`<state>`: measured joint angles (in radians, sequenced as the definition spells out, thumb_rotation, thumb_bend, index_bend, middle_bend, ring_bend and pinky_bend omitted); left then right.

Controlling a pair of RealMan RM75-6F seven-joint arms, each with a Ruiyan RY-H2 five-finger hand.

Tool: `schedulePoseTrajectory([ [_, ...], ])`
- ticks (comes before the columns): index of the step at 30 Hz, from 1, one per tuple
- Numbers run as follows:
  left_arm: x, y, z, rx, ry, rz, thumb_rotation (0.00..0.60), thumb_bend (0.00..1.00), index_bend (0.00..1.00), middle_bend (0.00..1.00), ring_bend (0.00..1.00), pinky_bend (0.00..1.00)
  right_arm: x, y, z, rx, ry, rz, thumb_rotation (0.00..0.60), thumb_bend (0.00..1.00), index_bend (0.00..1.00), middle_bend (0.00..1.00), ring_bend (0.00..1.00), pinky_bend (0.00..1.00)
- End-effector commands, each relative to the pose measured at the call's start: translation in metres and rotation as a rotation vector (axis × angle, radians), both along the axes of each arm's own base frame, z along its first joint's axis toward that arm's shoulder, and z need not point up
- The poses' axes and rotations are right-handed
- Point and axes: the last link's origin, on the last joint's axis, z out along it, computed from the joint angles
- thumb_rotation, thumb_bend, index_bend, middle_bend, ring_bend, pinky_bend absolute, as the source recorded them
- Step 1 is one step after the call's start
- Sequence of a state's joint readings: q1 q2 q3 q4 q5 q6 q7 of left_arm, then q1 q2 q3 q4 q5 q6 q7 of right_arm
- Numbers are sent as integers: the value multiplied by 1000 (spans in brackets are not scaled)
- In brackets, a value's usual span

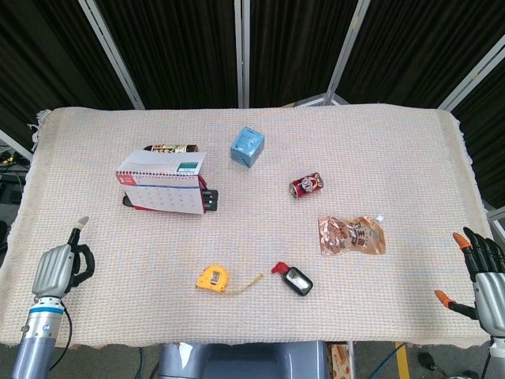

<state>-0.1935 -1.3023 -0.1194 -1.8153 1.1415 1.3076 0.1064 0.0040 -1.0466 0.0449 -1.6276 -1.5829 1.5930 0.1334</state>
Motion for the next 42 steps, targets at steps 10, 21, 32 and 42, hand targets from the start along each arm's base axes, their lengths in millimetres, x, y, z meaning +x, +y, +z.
schedulePoseTrajectory([
  [10, 21, 63, -15, -197, -222, 205, 600, 739, 0, 688, 773, 649, 0, 0, 1, 6, -9, -1, 600, 53, 0, 0, 0, 0],
  [21, 29, 88, -41, -254, -222, 276, 600, 740, 0, 689, 773, 649, 0, 0, 5, -4, -22, 1, 600, 53, 0, 0, 0, 0],
  [32, 32, 104, -52, -248, -218, 295, 600, 740, 0, 690, 772, 649, -1, -1, 5, -3, -25, -3, 600, 53, 0, 0, 0, 0],
  [42, 38, 111, -61, -246, -184, 291, 600, 739, 0, 691, 773, 649, -2, -2, 5, 1, -27, -9, 600, 53, 0, 0, 0, 0],
])
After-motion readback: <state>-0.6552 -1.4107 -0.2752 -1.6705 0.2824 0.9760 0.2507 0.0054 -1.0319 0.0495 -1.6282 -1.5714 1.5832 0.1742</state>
